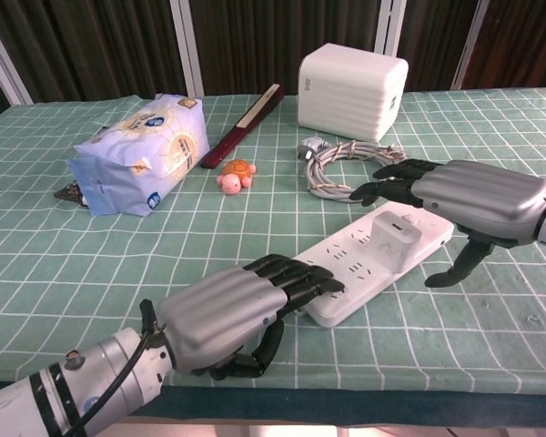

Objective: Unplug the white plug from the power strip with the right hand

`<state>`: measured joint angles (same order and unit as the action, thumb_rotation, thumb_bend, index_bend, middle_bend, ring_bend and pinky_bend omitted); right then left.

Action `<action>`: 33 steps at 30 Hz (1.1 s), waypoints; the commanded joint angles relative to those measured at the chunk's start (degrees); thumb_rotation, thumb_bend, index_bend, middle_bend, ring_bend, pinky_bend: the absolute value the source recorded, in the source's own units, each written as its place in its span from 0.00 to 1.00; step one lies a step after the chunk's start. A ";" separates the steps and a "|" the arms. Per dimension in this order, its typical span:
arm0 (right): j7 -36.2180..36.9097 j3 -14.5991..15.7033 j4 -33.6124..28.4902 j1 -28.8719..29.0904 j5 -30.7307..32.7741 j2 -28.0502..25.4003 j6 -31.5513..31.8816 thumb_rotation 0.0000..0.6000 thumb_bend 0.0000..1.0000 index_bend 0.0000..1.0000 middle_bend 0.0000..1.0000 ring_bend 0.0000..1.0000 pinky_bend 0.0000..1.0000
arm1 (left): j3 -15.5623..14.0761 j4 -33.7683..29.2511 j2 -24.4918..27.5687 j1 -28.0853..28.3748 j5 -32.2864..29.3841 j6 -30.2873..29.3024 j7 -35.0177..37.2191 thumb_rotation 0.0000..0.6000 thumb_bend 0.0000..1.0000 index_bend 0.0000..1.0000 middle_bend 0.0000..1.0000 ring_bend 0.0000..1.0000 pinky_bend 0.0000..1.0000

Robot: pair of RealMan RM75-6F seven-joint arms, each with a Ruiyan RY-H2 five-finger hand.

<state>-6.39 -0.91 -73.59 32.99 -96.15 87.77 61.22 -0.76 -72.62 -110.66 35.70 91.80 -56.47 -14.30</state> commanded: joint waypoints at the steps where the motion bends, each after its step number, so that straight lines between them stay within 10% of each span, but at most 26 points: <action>1: -0.23 0.09 0.76 0.38 0.15 1.09 0.00 1.00 0.14 0.29 0.31 0.11 0.18 | -0.09 -0.08 0.05 0.04 -0.28 0.03 -0.35 1.00 0.89 0.00 0.02 0.00 0.07; 33: 0.99 1.17 4.54 2.71 -0.62 4.59 2.28 1.00 0.36 0.54 0.44 0.25 0.33 | -1.23 -0.78 1.08 0.22 -1.35 -0.64 -0.71 1.00 0.89 0.00 0.02 0.00 0.07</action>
<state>-5.39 0.25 -69.03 35.69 -96.79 92.38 63.51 -1.97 -73.41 -109.59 35.93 90.44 -57.10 -15.02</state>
